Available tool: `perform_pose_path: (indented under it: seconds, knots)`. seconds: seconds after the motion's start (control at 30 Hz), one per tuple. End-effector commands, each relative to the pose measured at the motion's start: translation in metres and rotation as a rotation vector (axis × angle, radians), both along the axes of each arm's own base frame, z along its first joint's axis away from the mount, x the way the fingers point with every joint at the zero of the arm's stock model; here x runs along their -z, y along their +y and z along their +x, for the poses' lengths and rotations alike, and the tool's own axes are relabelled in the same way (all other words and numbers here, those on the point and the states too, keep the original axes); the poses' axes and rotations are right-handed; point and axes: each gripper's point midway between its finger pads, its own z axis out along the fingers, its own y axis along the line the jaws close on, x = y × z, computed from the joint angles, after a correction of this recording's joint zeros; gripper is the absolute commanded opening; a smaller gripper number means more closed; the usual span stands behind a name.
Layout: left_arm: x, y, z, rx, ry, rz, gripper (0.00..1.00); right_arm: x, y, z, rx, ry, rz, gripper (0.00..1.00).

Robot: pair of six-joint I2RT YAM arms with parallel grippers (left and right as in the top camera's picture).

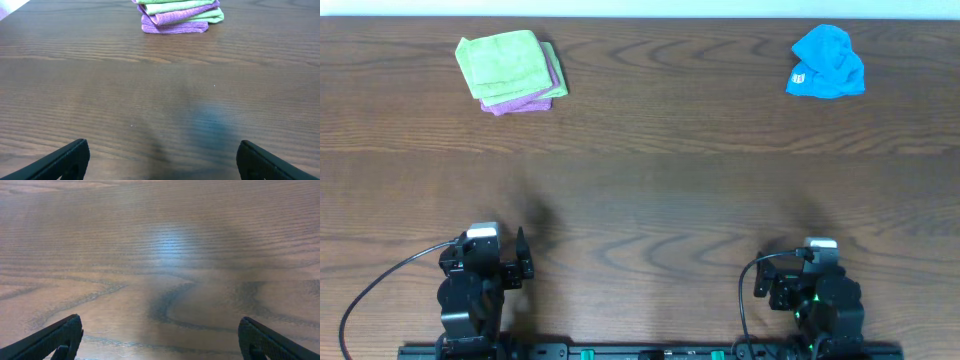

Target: Fold the cloth

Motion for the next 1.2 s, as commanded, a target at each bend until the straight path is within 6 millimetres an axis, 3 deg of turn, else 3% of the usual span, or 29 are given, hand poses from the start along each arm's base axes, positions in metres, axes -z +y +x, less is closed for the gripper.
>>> perform_pose_path:
  seconds: [0.0, 0.97, 1.07, 1.17]
  knots:
    - [0.006, 0.000, -0.001, 0.006, 0.013, 0.022, 0.95, 0.004, 0.000, -0.001, -0.009, 0.004, -0.010, 0.99]
    - [0.006, 0.000, -0.001, 0.006, 0.013, 0.022, 0.95, 0.004, 0.000, -0.001, -0.007, 0.007, -0.009, 0.99]
    - [0.006, 0.000, -0.001, 0.006, 0.013, 0.021, 0.95, -0.014, 0.003, 0.003, 0.022, -0.022, 0.058, 0.99]
    - [0.006, 0.000, -0.001, 0.006, 0.013, 0.021, 0.95, -0.054, -0.002, 0.009, 0.063, -0.044, 0.070, 0.99]
